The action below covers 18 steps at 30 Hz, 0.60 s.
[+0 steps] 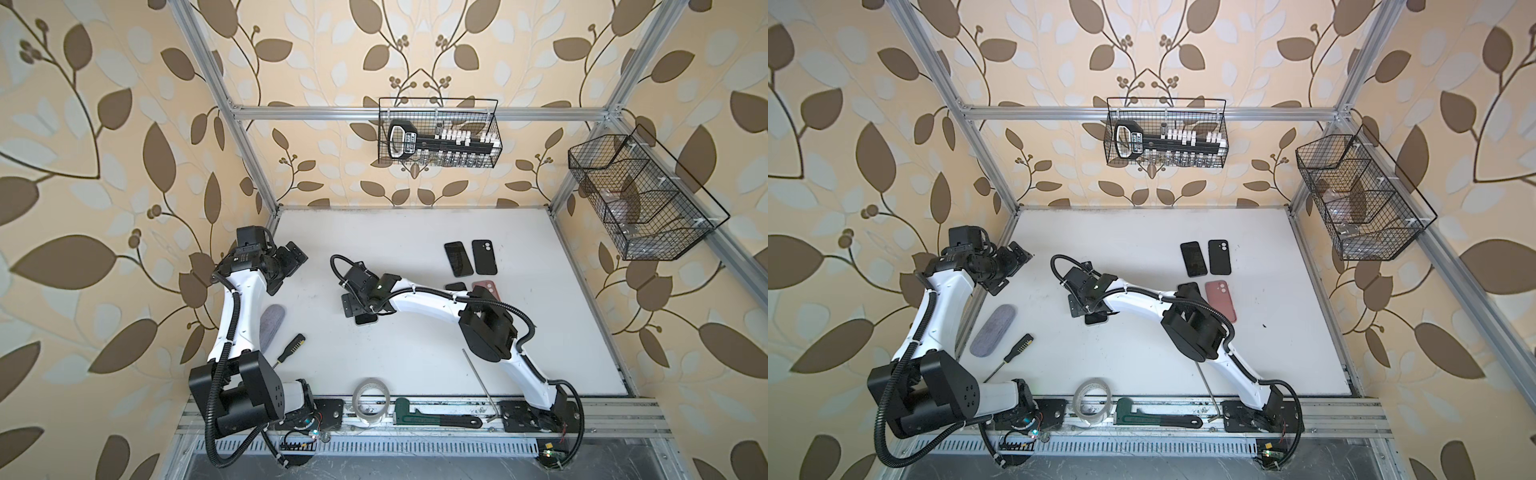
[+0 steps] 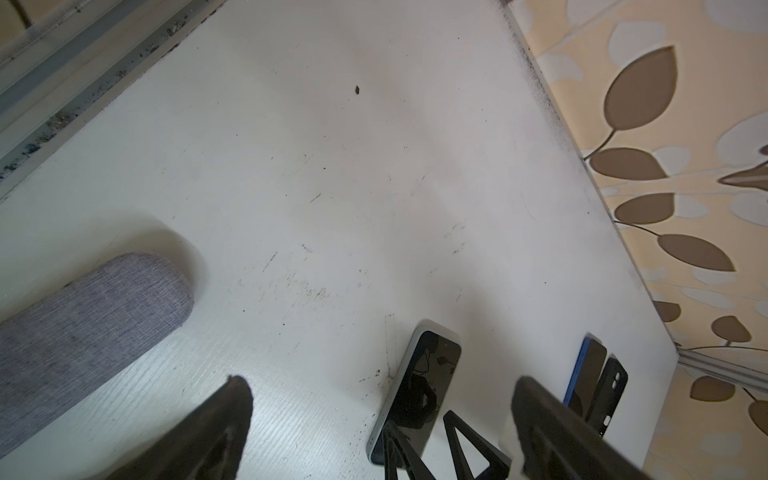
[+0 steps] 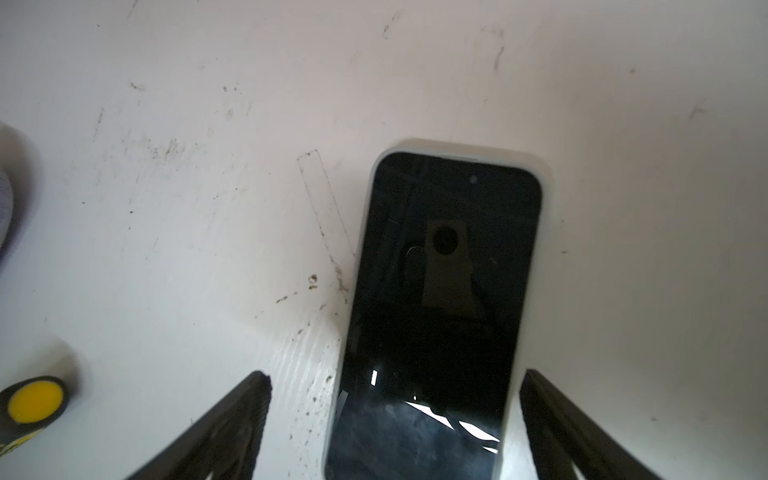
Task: Take the phone out of the phone case
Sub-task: 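Lower the right gripper over the silver phone lying on the table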
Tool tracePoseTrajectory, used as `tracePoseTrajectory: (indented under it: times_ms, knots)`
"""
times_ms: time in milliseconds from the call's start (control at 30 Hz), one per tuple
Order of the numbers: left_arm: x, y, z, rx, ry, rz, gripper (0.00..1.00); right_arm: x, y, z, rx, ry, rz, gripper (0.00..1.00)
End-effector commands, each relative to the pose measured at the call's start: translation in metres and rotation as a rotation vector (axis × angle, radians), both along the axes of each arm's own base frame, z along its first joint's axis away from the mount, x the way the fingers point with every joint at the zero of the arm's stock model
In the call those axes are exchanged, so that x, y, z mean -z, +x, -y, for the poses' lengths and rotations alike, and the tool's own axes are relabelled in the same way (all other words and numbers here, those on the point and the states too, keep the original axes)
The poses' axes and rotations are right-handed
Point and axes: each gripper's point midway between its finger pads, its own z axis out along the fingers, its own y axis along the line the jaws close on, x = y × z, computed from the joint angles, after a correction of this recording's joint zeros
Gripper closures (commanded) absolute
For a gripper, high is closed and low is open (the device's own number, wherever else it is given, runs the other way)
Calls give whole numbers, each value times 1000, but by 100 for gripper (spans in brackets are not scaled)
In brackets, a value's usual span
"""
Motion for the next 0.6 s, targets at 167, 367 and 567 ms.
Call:
tracePoseTrajectory:
  times_ms: [167, 367, 567]
  knots:
    - [-1, -1, -3, -11, -29, 13, 1, 19, -1, 12, 41, -109, -9, 5]
    - [0, -1, -3, -13, -35, 14, 1, 22, 0, 15, 53, -130, 0, 4]
    - [1, -1, -3, -13, -36, 13, 1, 28, 0, 14, 46, -143, -9, 2]
